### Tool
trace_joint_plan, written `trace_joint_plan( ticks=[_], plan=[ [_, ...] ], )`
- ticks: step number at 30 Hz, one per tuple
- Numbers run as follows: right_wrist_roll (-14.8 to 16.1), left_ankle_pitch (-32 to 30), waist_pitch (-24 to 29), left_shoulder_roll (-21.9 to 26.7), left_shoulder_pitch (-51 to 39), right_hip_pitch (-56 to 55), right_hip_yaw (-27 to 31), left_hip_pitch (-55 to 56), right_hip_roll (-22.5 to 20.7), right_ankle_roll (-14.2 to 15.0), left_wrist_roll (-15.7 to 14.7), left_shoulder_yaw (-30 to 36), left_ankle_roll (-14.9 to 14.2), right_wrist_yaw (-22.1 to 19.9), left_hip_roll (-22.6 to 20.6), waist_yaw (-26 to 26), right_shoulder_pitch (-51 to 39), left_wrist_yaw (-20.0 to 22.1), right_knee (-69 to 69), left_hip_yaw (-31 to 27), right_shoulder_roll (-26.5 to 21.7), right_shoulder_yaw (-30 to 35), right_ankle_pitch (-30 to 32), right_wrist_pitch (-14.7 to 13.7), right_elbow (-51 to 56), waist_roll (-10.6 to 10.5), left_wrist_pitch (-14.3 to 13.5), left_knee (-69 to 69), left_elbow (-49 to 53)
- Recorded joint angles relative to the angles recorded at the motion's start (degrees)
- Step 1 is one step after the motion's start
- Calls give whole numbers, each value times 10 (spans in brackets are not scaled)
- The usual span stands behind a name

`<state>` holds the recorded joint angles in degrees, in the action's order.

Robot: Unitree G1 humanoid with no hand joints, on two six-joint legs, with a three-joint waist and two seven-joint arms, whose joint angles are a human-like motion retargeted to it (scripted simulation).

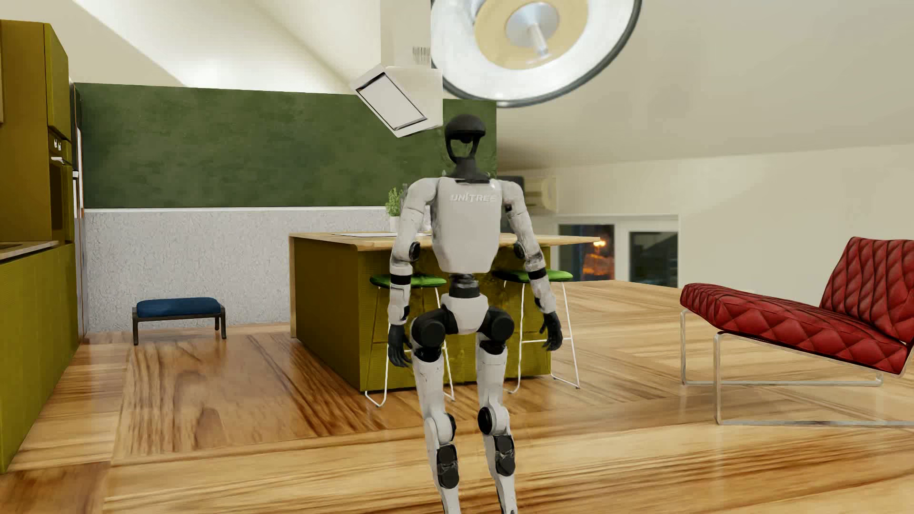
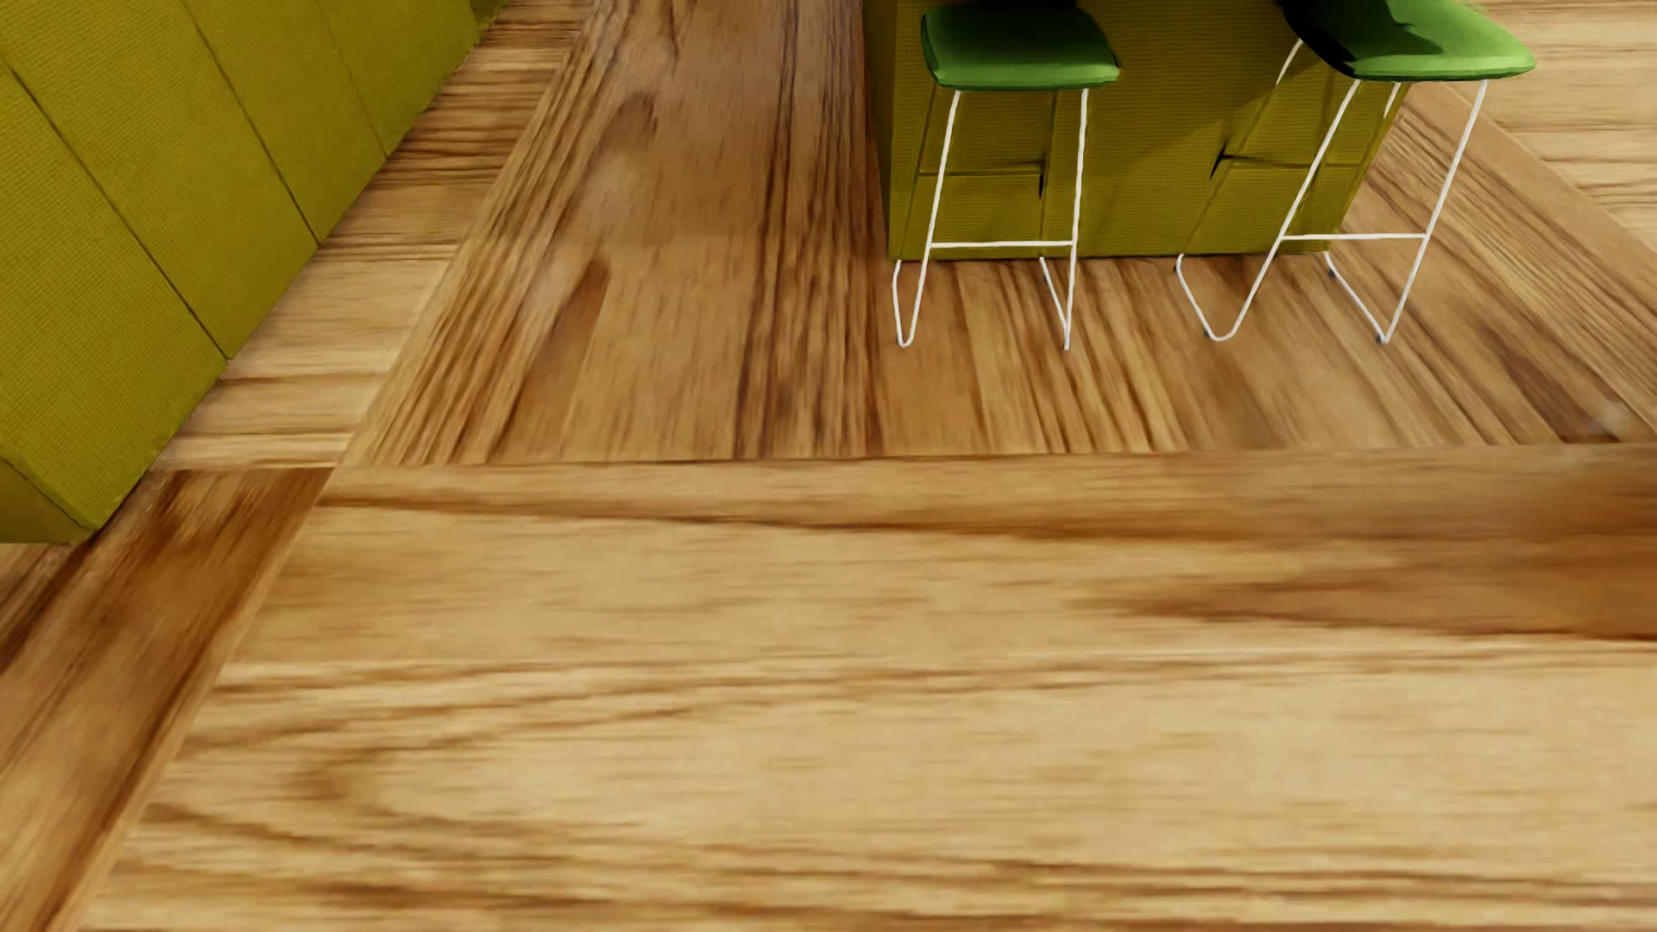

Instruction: Stretch out

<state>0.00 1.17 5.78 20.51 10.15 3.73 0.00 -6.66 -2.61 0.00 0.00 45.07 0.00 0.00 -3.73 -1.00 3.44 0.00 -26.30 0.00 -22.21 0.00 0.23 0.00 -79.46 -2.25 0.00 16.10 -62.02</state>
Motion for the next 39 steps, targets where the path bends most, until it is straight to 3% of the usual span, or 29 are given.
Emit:
trace_joint_plan(
  ticks=[5,6,7,8,9,13,17,18,19,20,23,28,39],
  plan=[
    [0,0,7,4,-2,-12,0,3,-4,0,0,7,0,0,0,8,-35,0,-6,0,-10,0,-14,0,-4,2,0,3,3],
    [0,-2,6,5,-4,-19,0,8,-4,0,0,5,0,0,-1,16,-64,0,-7,0,-21,-119,-13,0,-16,5,0,3,2],
    [0,-6,7,10,-6,-23,0,10,-2,0,0,8,0,0,-2,23,-108,0,-9,0,-35,602,-8,0,120,9,0,1,2],
    [0,-12,7,15,-7,-27,0,10,-2,0,0,4,0,0,-3,33,-152,0,-10,0,-51,563,-2,0,121,14,0,-5,2],
    [0,-17,9,24,-13,-30,0,11,-6,0,0,40,0,0,0,40,-232,0,-4,0,-79,551,10,0,110,18,0,-10,0],
    [0,-31,12,56,-42,-32,0,16,-4,0,0,42,0,0,0,88,-472,0,2,0,-193,551,37,0,64,43,0,-14,7],
    [0,-36,13,88,-60,-26,0,24,-4,0,0,43,0,0,1,99,-697,0,12,0,-288,551,53,0,5,75,0,-19,12],
    [0,-37,14,97,-60,-24,0,24,-4,0,0,39,0,0,2,100,-745,0,-5,0,-303,551,54,0,-12,84,0,-24,11],
    [0,-38,12,104,-60,-24,0,25,-3,0,0,38,0,0,2,97,-789,0,102,0,-317,551,18,0,-23,93,0,-27,9],
    [0,-38,12,110,-60,-24,0,25,-5,0,0,38,0,0,3,97,-831,0,103,0,-329,551,8,0,-36,100,0,-30,8],
    [0,-30,12,124,-60,-25,0,31,-6,0,0,43,0,0,4,95,-931,0,107,0,-356,551,20,0,-84,115,0,-25,4],
    [0,-23,9,131,-45,-20,0,33,-6,0,0,31,0,0,5,95,-871,0,113,0,-367,551,23,0,-73,125,0,-24,6],
    [0,-29,3,133,-44,-18,0,30,-4,0,0,25,0,0,4,98,-863,0,115,0,-367,551,16,0,-68,122,0,-32,7]
  ],
)
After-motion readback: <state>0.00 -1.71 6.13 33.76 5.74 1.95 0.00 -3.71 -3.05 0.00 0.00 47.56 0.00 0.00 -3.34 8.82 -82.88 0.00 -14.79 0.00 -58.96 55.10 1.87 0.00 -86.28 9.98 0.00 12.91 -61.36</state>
